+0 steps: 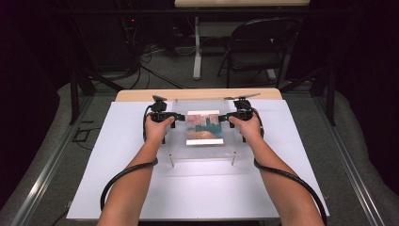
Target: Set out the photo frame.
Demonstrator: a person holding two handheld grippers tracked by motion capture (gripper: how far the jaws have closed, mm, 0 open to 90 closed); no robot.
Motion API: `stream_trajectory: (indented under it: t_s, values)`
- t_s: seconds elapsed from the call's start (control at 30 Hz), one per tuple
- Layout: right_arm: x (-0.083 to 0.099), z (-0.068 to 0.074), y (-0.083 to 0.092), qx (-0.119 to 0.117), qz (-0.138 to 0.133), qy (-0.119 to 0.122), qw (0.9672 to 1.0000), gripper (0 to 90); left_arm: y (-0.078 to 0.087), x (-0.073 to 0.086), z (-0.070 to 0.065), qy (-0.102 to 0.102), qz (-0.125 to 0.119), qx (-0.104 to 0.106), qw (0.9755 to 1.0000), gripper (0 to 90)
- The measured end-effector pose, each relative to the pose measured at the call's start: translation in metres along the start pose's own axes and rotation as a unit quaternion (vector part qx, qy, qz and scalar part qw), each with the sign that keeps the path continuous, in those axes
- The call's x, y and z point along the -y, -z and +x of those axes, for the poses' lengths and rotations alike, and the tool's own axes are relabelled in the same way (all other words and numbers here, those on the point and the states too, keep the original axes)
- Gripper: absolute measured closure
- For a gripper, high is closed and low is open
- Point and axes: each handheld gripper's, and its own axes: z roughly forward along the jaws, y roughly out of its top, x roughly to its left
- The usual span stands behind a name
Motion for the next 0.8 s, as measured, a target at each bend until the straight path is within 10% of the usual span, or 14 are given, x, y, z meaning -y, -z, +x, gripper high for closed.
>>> stream_trajectory:
  t_s: [0.8]
  values:
    - [-0.003,0.013,0.023,0.015,-0.02,0.022,0.9994,33.2,0.021,-0.001,-0.011,-0.005,-0.028,0.004,0.9996,40.1]
